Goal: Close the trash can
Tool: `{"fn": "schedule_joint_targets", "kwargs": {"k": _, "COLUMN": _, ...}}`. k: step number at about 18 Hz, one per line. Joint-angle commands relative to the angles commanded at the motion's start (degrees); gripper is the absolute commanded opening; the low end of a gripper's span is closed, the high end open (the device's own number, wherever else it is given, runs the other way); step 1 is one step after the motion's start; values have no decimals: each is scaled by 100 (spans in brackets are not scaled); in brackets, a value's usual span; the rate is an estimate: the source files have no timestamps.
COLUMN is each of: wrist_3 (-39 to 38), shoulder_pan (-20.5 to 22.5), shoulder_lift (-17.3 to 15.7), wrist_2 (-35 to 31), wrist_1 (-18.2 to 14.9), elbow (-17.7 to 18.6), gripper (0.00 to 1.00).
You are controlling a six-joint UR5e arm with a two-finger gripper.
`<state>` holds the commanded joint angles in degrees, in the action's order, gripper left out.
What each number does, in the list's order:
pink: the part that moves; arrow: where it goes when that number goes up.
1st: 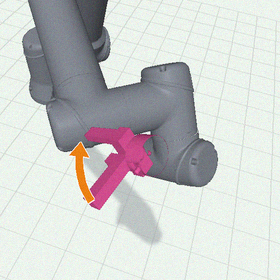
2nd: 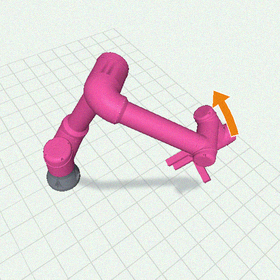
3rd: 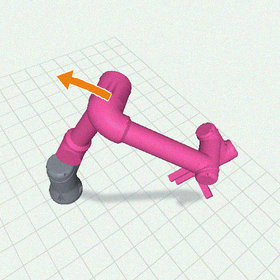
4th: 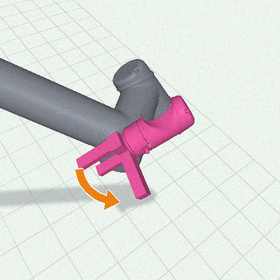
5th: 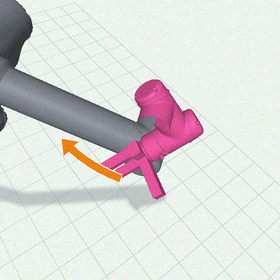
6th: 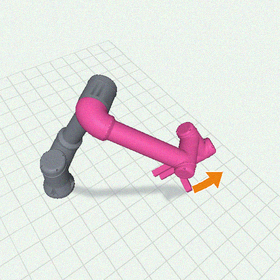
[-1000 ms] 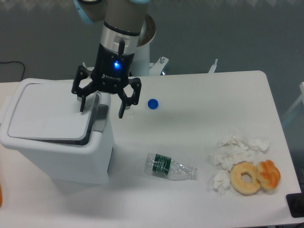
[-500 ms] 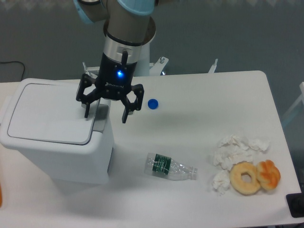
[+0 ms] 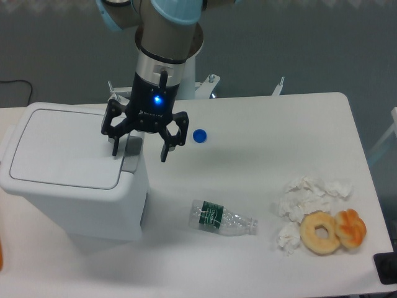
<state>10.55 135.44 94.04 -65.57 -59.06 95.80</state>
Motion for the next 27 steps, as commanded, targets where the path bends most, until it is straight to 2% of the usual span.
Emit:
{"fn": "schedule_joint_targets", "kwargs": {"k": 16, "wrist_3": -44, "shoulder_pan": 0, "shoulder_lift": 9, "wrist_2": 0, "wrist_1": -9, "elbow": -35, "gripper": 100}}
{"fn": "schedule_joint_targets", "kwargs": {"k": 21, "wrist_3": -62, "shoulder_pan": 44, "shoulder_lift": 0, "wrist_2": 53, "wrist_1": -35, "elbow": -377, "gripper": 100}}
{"fn": "schedule_joint_targets", "kwargs": {"k": 24, "wrist_3": 44, "shoulder_pan": 403, "shoulder_lift": -9, "wrist_2": 26, "wrist_1": -9, "elbow": -500, "gripper": 100}}
{"fn": "schedule_joint_targets", "kwargs": {"k": 27, "wrist_3": 657, "shoulder_pan": 851, "shoulder_lift": 0, "wrist_2": 26, "wrist_1": -44, "elbow": -571, "gripper": 100}}
